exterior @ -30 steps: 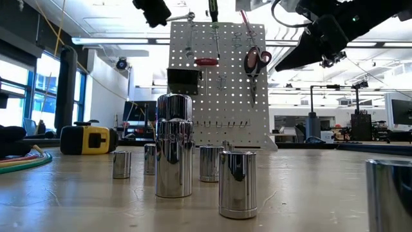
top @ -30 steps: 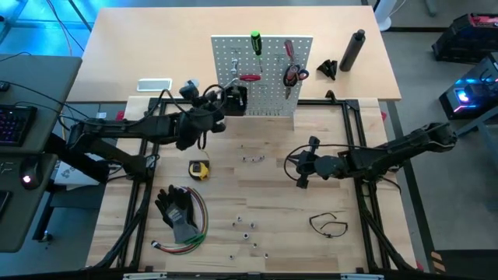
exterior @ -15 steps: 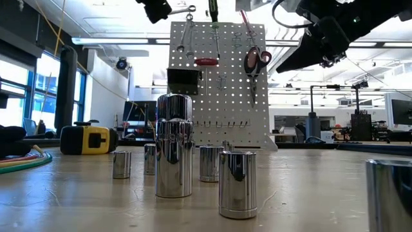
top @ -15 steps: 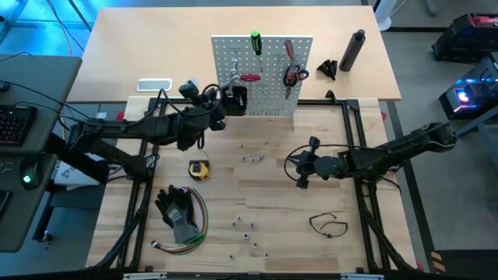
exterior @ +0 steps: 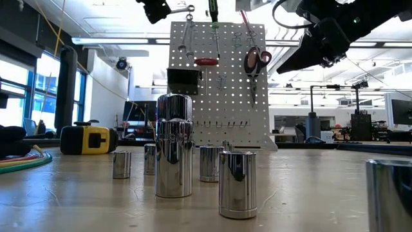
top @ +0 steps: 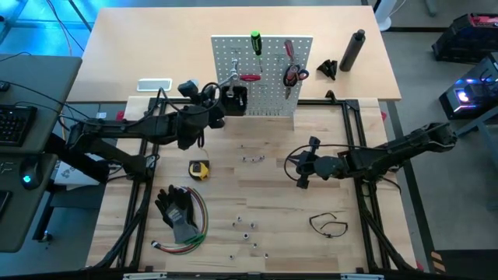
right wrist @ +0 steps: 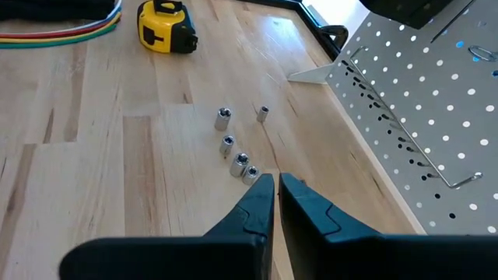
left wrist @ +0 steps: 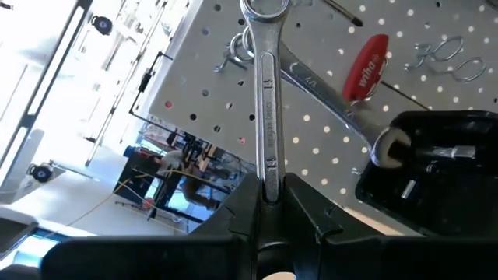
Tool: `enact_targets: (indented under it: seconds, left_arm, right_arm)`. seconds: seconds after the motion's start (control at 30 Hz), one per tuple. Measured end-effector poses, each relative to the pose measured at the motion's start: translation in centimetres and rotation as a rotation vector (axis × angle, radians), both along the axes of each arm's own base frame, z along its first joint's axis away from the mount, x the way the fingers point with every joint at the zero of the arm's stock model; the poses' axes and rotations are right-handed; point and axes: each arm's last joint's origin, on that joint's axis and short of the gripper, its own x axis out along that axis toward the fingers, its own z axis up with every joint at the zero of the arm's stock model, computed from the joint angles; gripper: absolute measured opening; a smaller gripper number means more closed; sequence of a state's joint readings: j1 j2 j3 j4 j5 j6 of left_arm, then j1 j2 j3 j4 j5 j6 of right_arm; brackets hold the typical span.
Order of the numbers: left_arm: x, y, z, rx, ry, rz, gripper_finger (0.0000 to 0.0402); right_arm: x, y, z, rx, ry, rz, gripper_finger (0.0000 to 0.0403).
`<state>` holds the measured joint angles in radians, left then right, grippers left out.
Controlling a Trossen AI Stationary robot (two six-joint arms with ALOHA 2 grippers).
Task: Hang tools onto peg board
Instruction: Hang the silver wrench on the white peg board
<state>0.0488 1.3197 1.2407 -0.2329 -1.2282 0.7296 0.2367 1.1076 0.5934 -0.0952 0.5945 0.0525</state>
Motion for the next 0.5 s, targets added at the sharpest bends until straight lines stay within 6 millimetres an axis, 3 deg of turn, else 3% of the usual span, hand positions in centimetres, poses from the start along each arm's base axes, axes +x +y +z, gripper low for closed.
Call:
enact_targets:
  seconds: [0.5]
  left_arm:
    - [-0.4, 1.6, 0.1, -0.028, -0.035, 0.002, 0.0031]
  right_arm:
    - [-0.1, 0.0, -0.2, 0.023, 0.013, -0.018, 0.0016]
